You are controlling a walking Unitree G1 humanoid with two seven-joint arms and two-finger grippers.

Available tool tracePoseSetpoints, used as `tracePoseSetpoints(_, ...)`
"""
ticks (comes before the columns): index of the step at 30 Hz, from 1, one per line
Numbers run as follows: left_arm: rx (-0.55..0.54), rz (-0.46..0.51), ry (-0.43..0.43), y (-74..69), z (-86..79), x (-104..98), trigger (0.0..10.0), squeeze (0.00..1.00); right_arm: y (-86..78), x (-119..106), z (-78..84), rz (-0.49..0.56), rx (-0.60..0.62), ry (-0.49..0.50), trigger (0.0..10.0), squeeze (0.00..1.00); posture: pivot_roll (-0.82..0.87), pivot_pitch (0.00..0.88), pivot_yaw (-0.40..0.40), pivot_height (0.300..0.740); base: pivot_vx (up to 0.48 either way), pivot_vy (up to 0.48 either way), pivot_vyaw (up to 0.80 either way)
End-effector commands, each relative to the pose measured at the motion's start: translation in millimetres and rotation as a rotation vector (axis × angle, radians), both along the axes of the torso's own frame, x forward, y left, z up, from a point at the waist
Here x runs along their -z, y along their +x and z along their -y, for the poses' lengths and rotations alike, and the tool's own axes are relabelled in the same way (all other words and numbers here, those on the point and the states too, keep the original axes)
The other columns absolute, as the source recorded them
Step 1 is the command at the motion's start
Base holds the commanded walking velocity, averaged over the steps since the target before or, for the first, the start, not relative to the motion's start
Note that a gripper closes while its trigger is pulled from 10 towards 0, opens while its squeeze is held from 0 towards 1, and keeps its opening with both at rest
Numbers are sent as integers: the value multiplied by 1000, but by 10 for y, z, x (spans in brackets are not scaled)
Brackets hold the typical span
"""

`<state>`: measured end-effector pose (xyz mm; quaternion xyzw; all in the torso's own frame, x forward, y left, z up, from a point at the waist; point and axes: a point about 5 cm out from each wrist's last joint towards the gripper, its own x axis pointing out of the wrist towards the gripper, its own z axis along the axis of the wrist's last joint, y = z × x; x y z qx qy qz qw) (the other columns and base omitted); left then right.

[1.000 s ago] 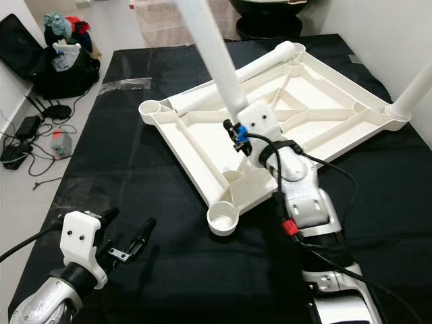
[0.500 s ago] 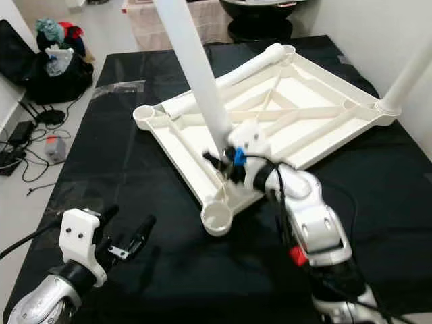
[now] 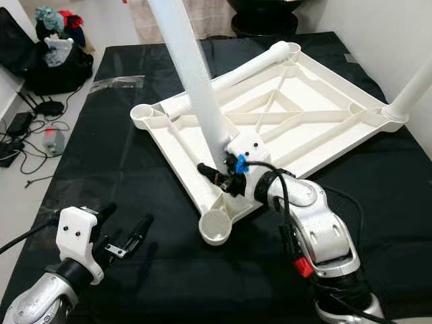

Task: Building children table

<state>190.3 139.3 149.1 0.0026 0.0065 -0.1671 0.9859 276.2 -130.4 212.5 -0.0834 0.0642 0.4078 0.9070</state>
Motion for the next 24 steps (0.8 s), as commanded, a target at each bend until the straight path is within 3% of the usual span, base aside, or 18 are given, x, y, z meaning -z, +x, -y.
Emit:
tracePoseSetpoints(1,-9,-27,11,-10,-16,55,10000,0,-86,134,-128,-114,-95,44,10000,0,10,201,33,740,0,0,0)
tracePoseSetpoints(6,-11,-25,14,-2,-12,58,10000,0,-128,49,-223,-142,-142,147,10000,0,13,196,30,740,0,0,0)
tracePoseSetpoints(17,-12,-23,13,11,-3,56,10000,0,-146,-27,-288,-189,-138,247,10000,0,9,196,28,740,0,0,0)
tracePoseSetpoints(21,-11,-23,16,15,-4,61,10000,0,-19,-81,-257,-127,-28,290,10000,0,9,192,28,740,0,0,0)
tracePoseSetpoints(24,-12,-21,30,35,-11,63,10000,0,146,-231,-155,-65,87,420,10000,0,13,183,24,740,0,0,0)
